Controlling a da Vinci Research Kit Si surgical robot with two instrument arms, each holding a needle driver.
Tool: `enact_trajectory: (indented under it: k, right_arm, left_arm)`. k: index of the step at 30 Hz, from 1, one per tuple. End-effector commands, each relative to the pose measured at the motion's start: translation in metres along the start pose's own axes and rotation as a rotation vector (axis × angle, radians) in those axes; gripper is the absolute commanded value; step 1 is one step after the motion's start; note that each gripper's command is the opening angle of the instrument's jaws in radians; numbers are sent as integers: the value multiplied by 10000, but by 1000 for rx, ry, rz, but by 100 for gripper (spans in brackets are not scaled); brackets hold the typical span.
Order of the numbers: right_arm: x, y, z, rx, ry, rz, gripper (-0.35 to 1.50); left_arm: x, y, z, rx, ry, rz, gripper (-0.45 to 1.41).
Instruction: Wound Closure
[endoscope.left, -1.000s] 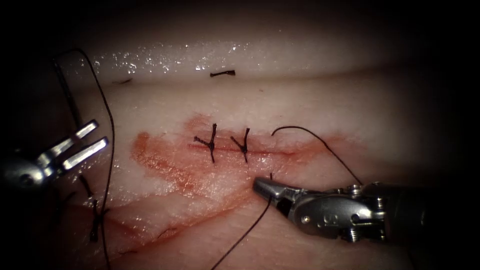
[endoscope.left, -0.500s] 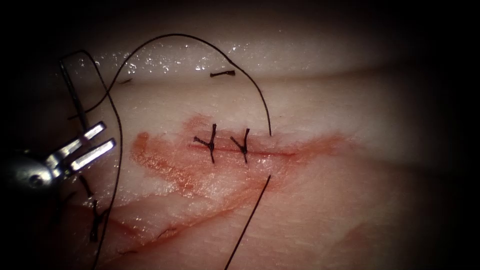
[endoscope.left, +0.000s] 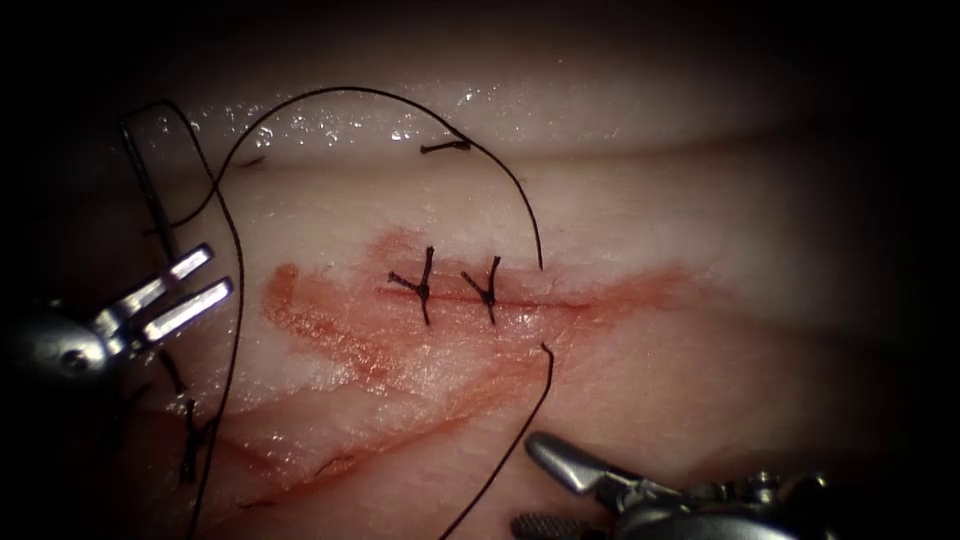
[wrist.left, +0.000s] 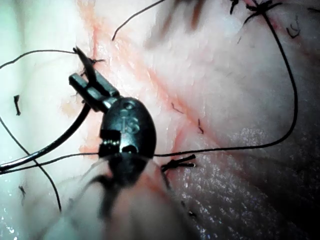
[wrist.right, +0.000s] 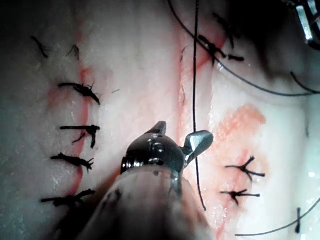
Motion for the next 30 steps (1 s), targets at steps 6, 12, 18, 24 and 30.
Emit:
enact_trajectory:
  k: [6,12,18,24,30]
  right_arm:
    - [-73,11,42,-25,-27,-30,148]
    - [-113,8,64,-37,-36,-49,143]
    - [-105,-3,56,13,-28,-53,-35]
    - [-29,-26,24,45,6,-78,-35]
    - [36,-42,12,66,42,-107,-35]
  left_arm:
    - [-5,6,6,-2,0,3,-45]
    - [-4,7,6,-1,-1,3,-45]
    - [-4,7,6,-1,-1,3,-45]
    - [-5,8,7,0,-1,4,-45]
    - [-4,10,9,-1,2,5,-45]
